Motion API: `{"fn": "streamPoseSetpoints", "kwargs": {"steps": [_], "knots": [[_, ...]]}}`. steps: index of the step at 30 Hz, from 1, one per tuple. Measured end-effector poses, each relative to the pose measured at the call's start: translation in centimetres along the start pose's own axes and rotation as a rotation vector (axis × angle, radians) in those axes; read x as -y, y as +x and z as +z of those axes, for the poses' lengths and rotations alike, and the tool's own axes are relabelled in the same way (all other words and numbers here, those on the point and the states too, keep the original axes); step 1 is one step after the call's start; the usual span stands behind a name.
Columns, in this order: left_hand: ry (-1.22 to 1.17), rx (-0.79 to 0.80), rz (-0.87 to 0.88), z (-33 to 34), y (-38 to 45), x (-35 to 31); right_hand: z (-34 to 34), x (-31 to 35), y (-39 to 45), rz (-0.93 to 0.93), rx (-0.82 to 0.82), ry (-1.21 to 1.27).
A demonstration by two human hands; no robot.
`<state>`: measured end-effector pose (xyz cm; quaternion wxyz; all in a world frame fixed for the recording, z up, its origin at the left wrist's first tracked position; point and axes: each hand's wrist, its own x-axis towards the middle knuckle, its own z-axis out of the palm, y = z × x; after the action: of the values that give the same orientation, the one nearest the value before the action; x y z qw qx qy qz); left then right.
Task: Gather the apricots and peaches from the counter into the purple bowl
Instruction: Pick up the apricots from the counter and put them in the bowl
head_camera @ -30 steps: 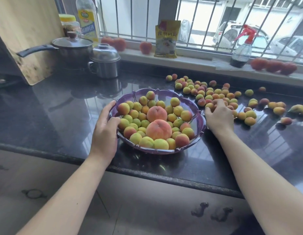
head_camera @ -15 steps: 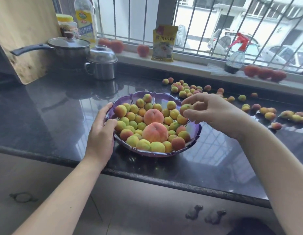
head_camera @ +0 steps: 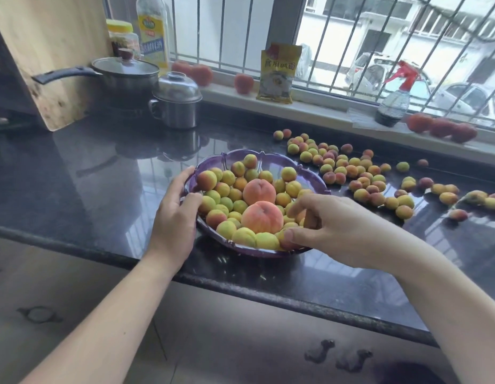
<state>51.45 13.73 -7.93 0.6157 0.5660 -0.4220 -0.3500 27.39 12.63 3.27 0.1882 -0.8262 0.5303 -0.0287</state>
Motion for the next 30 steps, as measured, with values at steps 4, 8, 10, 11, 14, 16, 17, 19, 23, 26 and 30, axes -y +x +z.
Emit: {"fn": "streamPoseSetpoints", "kwargs": {"steps": [4, 8, 10, 11, 14, 16, 17, 19, 23, 26, 30], "knots": [[0.002, -0.006, -0.005, 0.0, 0.0, 0.1, -0.5, 0.0, 0.5, -0.082, 0.023, -0.003], [0.003, -0.003, 0.004, 0.0, 0.0, 0.0, -0.4, 0.0, 1.0, -0.094, 0.019, -0.039], [0.006, 0.003, 0.004, -0.1, 0.0, 0.1, -0.2, 0.1, 1.0, -0.114, 0.021, -0.095], [0.009, 0.003, 0.002, -0.1, 0.1, 0.1, -0.3, 0.1, 1.0, -0.118, 0.039, -0.107], [0.023, 0.000, -0.004, -0.2, 0.2, 0.4, -1.2, -0.7, 1.0, -0.092, 0.016, -0.004], [0.018, -0.003, -0.005, -0.2, 0.2, 0.4, -1.6, -2.3, 1.7, -0.041, -0.201, 0.133], [0.016, -0.005, -0.004, -0.2, 0.2, 0.4, -1.6, -3.4, 2.2, -0.004, -0.348, 0.183], [0.017, -0.015, 0.007, 0.0, 0.1, 0.2, -0.8, -6.3, 3.4, 0.080, -0.594, 0.229], [0.035, -0.067, 0.039, 0.3, -0.3, -0.2, 3.2, -12.1, 5.1, 0.270, -0.734, 0.155], [0.056, -0.078, 0.037, 0.5, -0.3, -0.3, 5.1, -13.7, 5.4, 0.364, -0.745, 0.153], [0.047, -0.075, 0.004, 0.3, -0.2, -0.1, 4.7, -14.3, 6.4, 0.453, -0.764, 0.134]]}}
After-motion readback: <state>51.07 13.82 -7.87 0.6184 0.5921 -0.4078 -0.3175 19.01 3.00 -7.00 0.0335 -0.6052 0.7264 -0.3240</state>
